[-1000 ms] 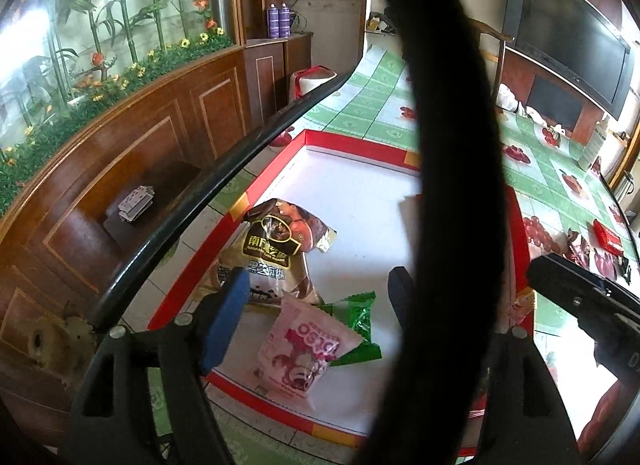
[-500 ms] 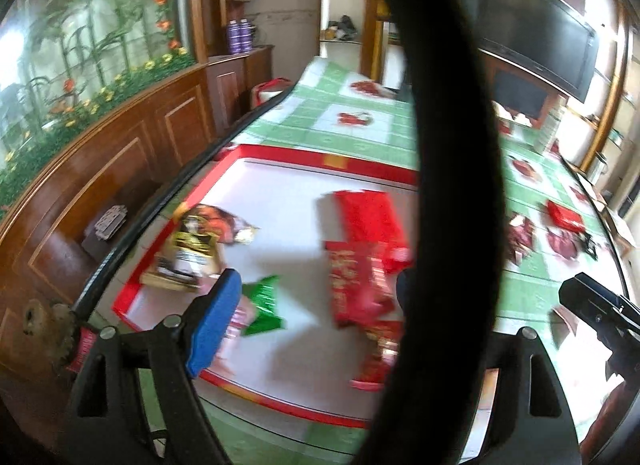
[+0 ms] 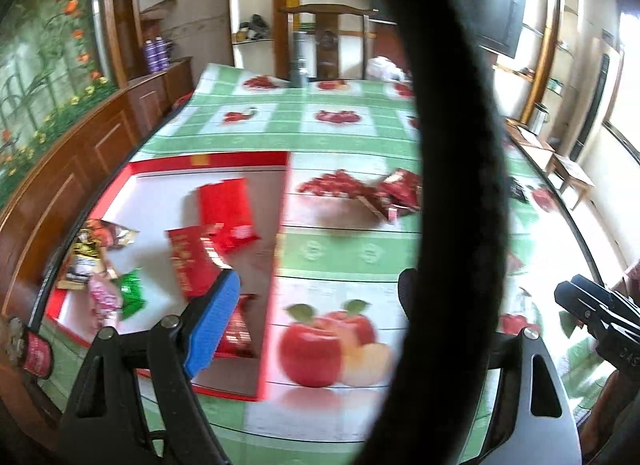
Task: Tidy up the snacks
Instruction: 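Withdraw both grippers from the tray toward the remaining snacks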
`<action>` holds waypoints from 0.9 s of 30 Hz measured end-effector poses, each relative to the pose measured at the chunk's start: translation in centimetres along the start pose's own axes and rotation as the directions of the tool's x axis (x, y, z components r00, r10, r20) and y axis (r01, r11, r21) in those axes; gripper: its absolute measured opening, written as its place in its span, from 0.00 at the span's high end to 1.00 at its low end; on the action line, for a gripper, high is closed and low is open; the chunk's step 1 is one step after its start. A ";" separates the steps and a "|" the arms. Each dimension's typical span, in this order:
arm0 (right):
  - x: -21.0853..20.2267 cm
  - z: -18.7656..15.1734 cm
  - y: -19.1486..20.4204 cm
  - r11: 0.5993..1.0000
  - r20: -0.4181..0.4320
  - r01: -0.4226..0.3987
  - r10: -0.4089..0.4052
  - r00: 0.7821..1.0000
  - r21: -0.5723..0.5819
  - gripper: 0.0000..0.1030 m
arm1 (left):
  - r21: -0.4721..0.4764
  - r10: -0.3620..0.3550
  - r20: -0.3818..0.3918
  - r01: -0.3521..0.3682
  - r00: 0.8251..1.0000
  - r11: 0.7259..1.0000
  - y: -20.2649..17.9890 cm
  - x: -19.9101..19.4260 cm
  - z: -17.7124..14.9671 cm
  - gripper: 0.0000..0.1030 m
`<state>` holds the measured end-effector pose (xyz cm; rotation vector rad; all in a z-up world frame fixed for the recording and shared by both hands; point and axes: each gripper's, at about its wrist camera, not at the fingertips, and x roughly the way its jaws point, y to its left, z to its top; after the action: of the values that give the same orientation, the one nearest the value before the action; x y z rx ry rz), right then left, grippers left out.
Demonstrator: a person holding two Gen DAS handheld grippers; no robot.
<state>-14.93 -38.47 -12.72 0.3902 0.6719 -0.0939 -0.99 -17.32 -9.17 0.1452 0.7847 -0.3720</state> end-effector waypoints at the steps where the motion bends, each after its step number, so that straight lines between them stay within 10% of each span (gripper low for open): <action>1: -0.3 -0.1 -0.5 1.000 0.001 0.010 -0.010 1.000 0.008 0.40 | 0.007 -0.007 -0.002 0.007 1.000 1.000 -0.5 0.0 0.0 0.20; 27: -4.6 -3.8 -6.2 0.987 -0.012 0.110 -0.109 0.994 0.117 0.33 | 0.205 -0.126 -0.045 0.133 0.991 0.970 -10.2 0.5 -0.8 0.19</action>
<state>-22.06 -42.94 -14.61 0.4664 0.6954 -0.2379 -5.04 -26.69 -9.95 0.2977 0.7880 -0.5774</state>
